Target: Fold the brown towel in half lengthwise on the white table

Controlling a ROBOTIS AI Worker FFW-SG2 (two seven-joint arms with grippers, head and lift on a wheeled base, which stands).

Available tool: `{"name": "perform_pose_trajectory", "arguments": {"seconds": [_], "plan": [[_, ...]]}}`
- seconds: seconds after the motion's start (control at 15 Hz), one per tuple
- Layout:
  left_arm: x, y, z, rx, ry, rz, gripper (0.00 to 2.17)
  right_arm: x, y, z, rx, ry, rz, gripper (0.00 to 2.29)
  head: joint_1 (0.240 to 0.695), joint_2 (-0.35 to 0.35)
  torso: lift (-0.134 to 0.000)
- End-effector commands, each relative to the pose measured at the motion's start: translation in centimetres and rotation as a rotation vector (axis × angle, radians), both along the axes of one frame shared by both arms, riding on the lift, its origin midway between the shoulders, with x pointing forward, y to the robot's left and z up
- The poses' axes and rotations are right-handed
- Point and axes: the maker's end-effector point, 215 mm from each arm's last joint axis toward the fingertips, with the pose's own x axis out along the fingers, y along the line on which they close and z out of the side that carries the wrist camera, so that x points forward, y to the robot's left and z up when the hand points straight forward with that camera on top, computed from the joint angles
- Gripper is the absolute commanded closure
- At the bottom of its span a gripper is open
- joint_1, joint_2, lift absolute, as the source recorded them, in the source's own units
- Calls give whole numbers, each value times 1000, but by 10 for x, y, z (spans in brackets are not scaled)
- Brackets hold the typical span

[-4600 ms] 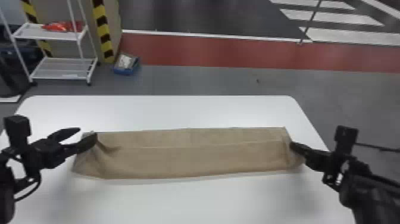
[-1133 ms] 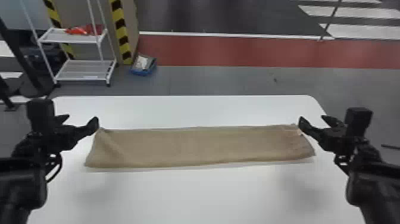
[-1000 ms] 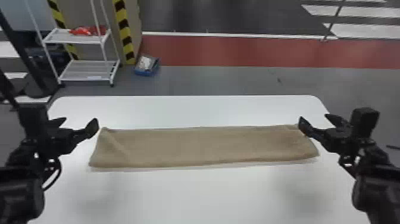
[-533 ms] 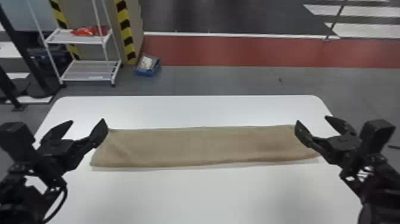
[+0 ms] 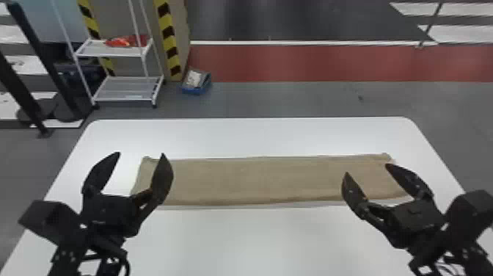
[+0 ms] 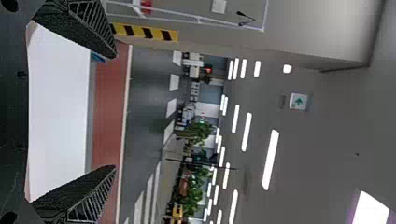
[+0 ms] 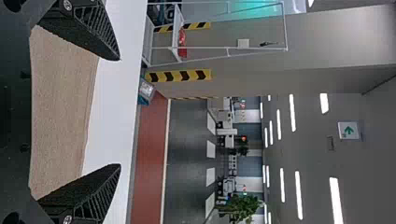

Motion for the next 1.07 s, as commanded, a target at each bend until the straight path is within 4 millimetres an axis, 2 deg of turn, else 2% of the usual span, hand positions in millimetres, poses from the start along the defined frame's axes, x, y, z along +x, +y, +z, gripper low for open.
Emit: {"name": "perform_pose_trajectory", "arguments": {"seconds": [0.0,0.07,0.2,0.33,0.53,0.73,1.0], "plan": [[-19,-26,-3,50,-30,-13,33,-21,25,6,19,-37,25,66,695,21,-57],[-23,-33,-10,73,-14,-8,33,-25,27,8,22,-46,11,66,695,21,-57],[-27,-35,-22,112,13,22,33,-34,25,9,38,-38,-22,66,695,18,-57],[-29,-32,-29,135,35,40,33,-41,24,8,67,-30,-31,66,695,14,-57],[-29,-25,-52,176,129,70,33,-45,16,7,64,-24,-72,66,695,12,-57],[-30,-25,-54,172,143,83,33,-47,15,15,66,-51,-87,70,695,11,-57],[-30,-20,-54,162,146,109,33,-48,16,15,69,-50,-90,70,695,13,-57]]}}
